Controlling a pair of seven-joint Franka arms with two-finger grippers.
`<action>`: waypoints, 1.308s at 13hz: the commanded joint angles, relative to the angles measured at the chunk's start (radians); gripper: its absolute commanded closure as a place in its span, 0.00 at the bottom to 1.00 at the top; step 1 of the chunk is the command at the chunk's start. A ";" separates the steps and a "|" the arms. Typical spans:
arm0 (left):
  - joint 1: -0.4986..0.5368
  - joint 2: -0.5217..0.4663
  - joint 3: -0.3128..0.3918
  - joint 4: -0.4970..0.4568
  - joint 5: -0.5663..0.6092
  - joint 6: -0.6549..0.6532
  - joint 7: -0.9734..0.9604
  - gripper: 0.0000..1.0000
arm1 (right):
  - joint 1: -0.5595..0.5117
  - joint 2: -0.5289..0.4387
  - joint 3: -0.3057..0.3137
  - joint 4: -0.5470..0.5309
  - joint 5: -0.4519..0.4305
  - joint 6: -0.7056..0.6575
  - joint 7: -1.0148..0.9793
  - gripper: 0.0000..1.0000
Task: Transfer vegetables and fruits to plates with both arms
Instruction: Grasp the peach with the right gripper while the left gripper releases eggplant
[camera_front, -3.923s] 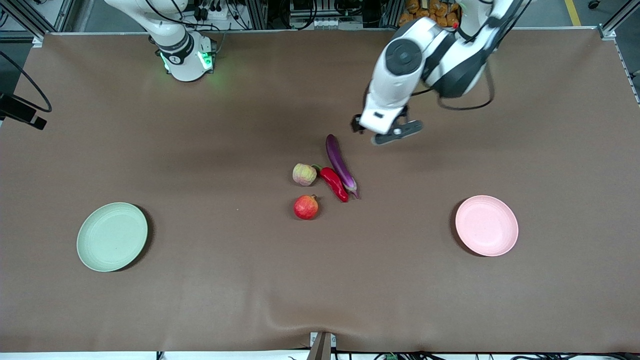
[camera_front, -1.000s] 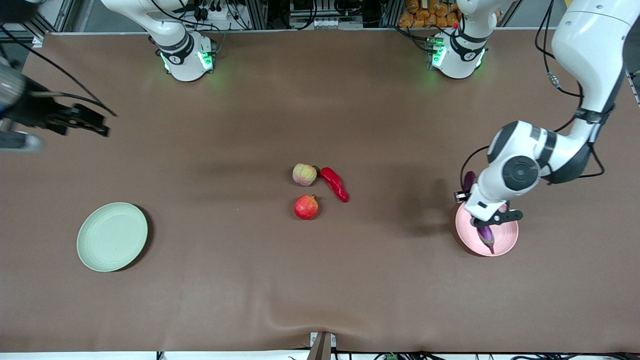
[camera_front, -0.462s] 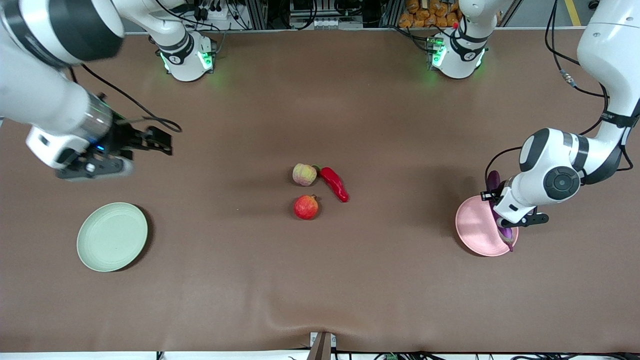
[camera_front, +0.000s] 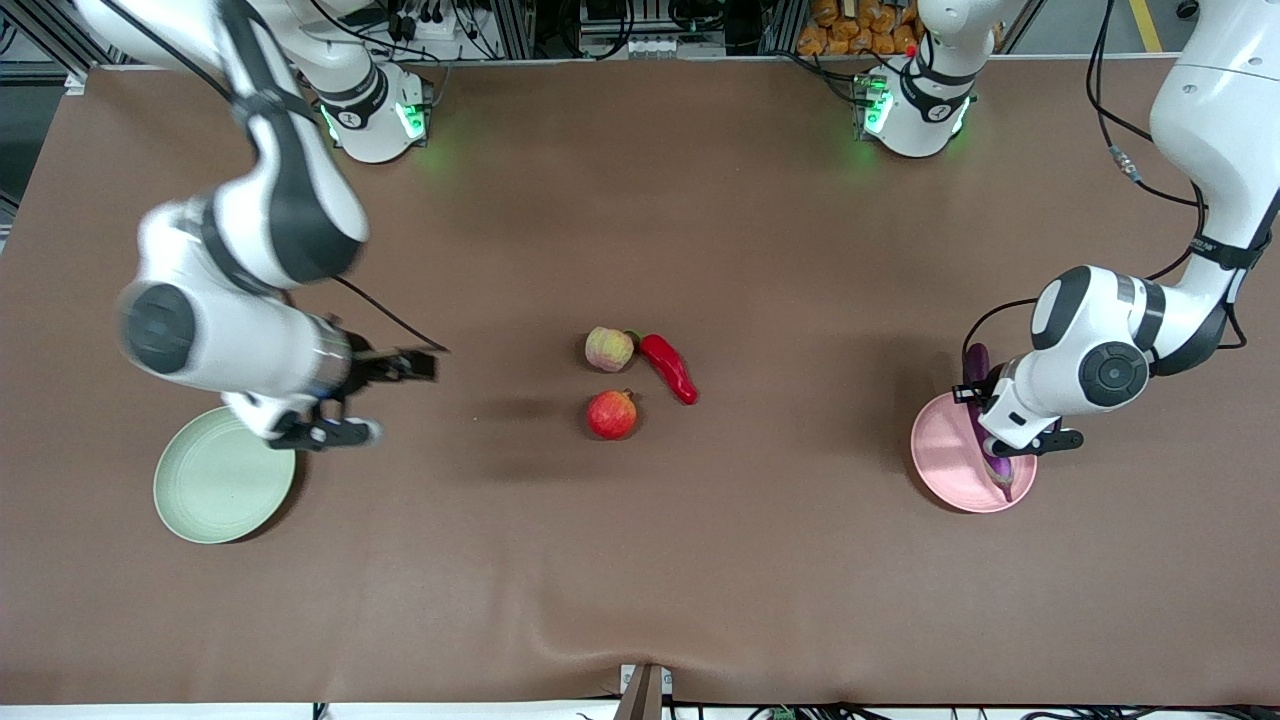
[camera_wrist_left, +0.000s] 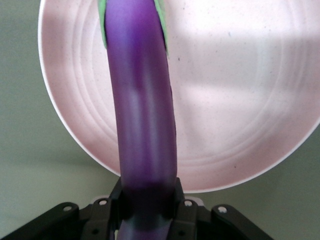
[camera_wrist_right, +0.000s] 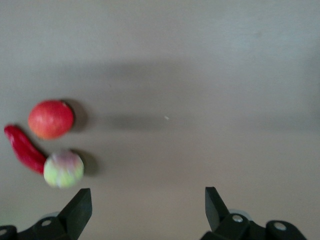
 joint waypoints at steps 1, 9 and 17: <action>0.015 -0.008 -0.016 0.002 0.024 0.003 -0.006 0.00 | 0.112 0.080 -0.009 0.034 0.009 0.090 0.218 0.00; 0.010 -0.098 -0.117 0.085 -0.017 -0.118 -0.050 0.00 | 0.302 0.148 -0.010 -0.017 0.012 0.181 0.378 0.00; 0.010 -0.100 -0.272 0.286 -0.065 -0.333 -0.110 0.00 | 0.408 0.206 -0.009 -0.132 0.023 0.372 0.513 0.00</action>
